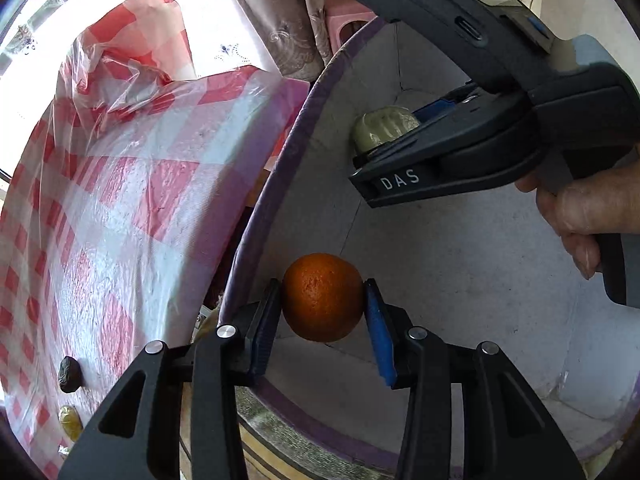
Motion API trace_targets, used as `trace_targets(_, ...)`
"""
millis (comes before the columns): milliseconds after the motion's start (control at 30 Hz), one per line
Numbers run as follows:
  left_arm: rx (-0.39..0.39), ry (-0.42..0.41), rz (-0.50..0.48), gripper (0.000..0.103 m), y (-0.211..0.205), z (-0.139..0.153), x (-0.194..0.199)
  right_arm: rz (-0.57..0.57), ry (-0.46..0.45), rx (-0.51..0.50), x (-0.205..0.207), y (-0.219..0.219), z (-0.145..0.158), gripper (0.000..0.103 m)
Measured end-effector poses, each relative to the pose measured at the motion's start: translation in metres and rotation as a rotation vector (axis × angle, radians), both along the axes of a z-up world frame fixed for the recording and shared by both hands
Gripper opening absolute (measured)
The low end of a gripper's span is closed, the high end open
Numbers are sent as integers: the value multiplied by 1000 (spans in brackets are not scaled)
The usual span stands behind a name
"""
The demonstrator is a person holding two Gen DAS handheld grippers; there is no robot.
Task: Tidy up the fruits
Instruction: 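Carry both into the white box and open both grippers to release, then withdraw both tools from the box back over the table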
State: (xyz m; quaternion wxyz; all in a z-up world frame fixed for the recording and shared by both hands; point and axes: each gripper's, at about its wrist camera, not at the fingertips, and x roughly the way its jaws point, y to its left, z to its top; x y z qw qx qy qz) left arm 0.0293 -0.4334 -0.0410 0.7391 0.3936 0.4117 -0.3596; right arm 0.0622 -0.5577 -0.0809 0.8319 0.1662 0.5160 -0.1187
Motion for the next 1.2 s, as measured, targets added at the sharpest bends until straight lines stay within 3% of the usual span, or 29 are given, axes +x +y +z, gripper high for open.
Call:
trace_targets(200,20,-13,29,42,2,-2,21,2,5,6,24,10,0,60)
trace_targets(467,235,-150,-50,42,-21,-39,9,-38,79,-12,19,6,-16,60)
trace_targets(700,290,-209,-83,48,-22,-47,0,-43,105,-12,21,6,-20,61)
trace_targets(800,282,-206,-80,48,-21,-45,2,-49,103,-12,18,5,-20,63)
trace_targets(867,280,-207,-82,48,-21,-45,4,-64,97,-23,25,3,-16,74)
trace_targets(1000,263,-214,-86,49,-19,-42,-2,-72,83,-28,27,2,-11,78)
trace_targets(1067,230,-208,-94,57,-16,-36,-9,-79,69,-35,22,0,-6,84)
trace_targets(1133,174,-187,-96,74,-12,-24,-13,-99,57,-45,16,-4,-1,89)
trace_targets(1200,115,-159,-103,83,-6,-12,-14,-117,48,-41,12,-8,3,91)
